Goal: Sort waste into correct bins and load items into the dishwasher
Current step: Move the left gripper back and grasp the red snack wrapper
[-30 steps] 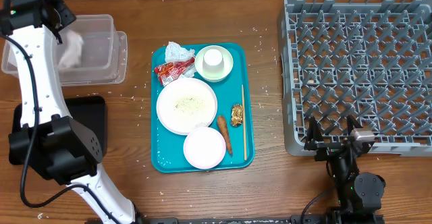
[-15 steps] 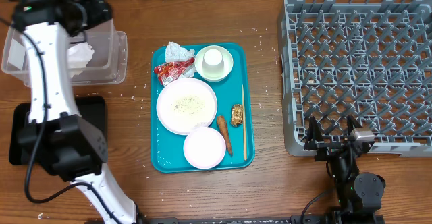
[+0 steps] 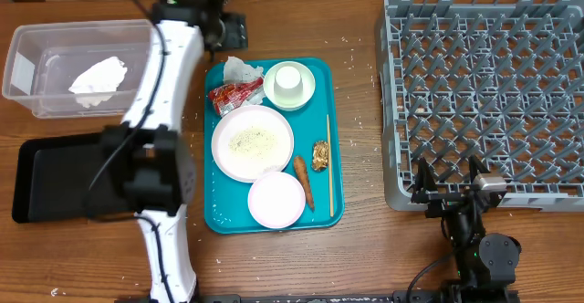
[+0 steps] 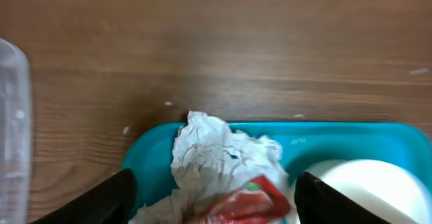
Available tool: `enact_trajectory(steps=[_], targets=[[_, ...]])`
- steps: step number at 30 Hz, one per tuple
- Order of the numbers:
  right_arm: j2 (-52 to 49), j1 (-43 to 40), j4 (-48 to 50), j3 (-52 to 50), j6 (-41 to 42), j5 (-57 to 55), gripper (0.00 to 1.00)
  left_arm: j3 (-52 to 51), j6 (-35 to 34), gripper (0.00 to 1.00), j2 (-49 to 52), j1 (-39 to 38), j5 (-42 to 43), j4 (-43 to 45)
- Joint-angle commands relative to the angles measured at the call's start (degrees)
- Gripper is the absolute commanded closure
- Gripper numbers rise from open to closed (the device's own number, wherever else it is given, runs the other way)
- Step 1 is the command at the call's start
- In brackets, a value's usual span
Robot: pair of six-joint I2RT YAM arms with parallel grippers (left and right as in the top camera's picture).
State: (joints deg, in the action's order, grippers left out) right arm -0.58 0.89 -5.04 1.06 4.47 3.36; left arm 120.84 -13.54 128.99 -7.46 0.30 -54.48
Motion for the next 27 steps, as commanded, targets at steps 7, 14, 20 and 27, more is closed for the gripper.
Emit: enact_trajectory(steps=[7, 14, 20, 27], targets=[[0.4, 0.4, 0.4, -0.6, 0.0, -0.7, 0.0, 0.2, -6.3, 0.31, 10.0, -0.5, -2.1, -0.1], [0.4, 0.4, 0.4, -0.6, 0.0, -0.7, 0.0, 0.2, -6.3, 0.3, 13.4, -1.0, -0.7, 0.4], [0.4, 0.4, 0.4, -0.6, 0.0, -0.7, 0.0, 0.2, -6.4, 0.61, 13.8, -1.0, -0.8, 0.7], [0.4, 0.4, 0.4, -0.6, 0.0, -0.7, 0.0, 5.1, -6.4, 0.96, 13.5, -1.0, -0.7, -5.7]])
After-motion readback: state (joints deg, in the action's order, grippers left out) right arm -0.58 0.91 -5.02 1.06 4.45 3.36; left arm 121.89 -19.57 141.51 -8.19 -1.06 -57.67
